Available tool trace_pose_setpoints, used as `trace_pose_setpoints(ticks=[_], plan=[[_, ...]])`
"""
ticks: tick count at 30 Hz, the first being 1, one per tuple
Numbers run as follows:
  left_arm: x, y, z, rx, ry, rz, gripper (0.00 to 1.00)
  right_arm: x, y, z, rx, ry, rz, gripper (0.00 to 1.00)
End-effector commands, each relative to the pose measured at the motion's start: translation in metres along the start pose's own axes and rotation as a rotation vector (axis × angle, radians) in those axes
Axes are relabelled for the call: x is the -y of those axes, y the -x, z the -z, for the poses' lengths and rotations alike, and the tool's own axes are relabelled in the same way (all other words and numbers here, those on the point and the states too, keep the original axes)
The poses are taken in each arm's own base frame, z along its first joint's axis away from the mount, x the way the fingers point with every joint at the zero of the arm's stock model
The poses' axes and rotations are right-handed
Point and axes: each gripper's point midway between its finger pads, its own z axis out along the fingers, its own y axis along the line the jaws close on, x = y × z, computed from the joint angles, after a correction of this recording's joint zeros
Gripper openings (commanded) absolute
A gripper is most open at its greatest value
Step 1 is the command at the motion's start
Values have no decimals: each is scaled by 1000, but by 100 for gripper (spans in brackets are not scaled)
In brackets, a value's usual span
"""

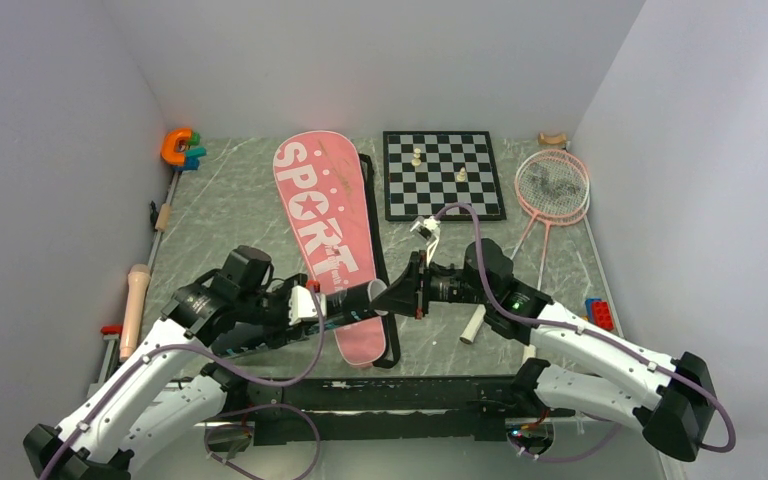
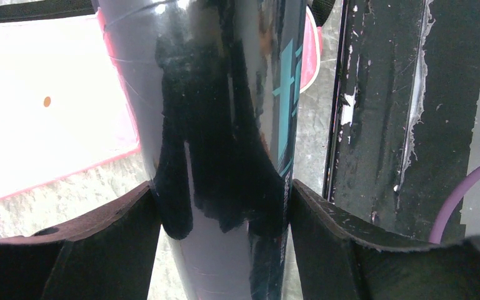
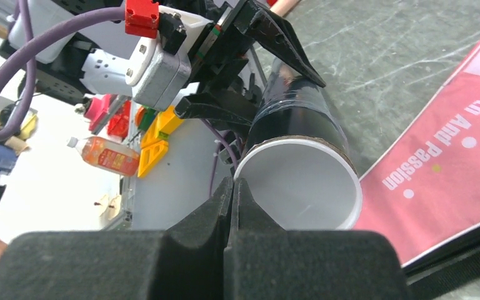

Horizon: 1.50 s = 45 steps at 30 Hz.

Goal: Pack up the badminton gear

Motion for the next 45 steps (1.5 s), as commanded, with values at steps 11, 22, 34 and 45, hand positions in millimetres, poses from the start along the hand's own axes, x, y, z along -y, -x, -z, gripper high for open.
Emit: trace_pose_setpoints(ticks=[11,22,34,45], plan=[[-8,50,21,164,37,-85,29,-22,23,18,68,164,-9,63],[-8,49,19,162,39,-75,29,-7,52,45,140,18,25,33],[-12,52,19,166,44,-67,29,38,44,43,117,-267,52,79],[-14,56,20,171,43,-69,29,49,45,24,110,-296,45,81]])
